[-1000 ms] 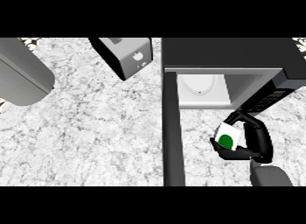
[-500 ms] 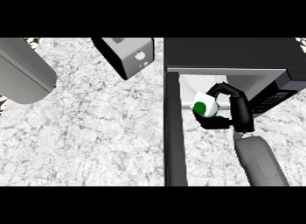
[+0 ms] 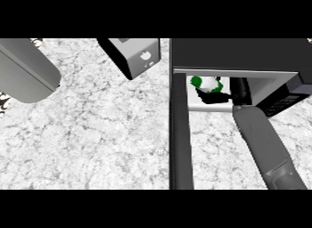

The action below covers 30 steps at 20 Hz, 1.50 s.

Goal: Pick up the milk, place it into the microwave and close the microwave

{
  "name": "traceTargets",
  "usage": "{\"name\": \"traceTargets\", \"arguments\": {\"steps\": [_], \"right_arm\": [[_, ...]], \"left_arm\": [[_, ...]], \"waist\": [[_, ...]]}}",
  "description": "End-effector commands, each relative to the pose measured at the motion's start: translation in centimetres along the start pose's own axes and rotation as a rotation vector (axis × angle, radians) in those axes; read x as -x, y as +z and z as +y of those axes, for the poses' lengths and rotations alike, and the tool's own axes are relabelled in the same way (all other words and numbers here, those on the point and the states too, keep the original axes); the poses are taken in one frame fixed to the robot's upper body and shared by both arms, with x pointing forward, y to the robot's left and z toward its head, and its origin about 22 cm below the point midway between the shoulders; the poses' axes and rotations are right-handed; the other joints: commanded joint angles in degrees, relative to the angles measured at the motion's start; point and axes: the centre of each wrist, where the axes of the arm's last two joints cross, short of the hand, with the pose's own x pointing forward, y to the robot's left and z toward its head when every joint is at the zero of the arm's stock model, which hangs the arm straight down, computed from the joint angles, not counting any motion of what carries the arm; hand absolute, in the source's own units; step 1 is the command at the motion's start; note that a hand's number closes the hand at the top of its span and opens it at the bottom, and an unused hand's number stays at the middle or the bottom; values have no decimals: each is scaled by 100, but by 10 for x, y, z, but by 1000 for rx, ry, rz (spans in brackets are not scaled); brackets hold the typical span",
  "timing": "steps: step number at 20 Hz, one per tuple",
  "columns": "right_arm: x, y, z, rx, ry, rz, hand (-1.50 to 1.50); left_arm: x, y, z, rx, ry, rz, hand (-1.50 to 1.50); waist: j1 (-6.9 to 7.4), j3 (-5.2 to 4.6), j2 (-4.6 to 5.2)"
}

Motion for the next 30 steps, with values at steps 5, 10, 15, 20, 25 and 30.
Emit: {"name": "traceTargets", "arguments": {"steps": [5, 10, 15, 20, 25, 30], "right_arm": [[-5, -45, -12, 89, 65, 46, 150], [1, -49, -31, 213, 247, -13, 150], [12, -44, -41, 221, 365, -45, 150], [17, -40, -38, 188, 446, -16, 150], [51, -14, -80, 401, 675, 256, -150], [28, -34, -56, 271, 548, 50, -150]], "left_arm": [[-2, -3, 4, 30, 17, 0, -150], [10, -8, -7, 31, 18, 4, -150], [9, -17, -2, 76, 36, -4, -150], [17, -38, -3, 67, 36, 0, -150], [10, -31, 0, 80, -1, -4, -150], [15, -41, -1, 67, -40, 3, -150]], "waist": [[203, 7, 73], [208, 5, 110], [433, 19, 223], [356, 17, 251], [523, -7, 314], [437, 37, 287]]}}
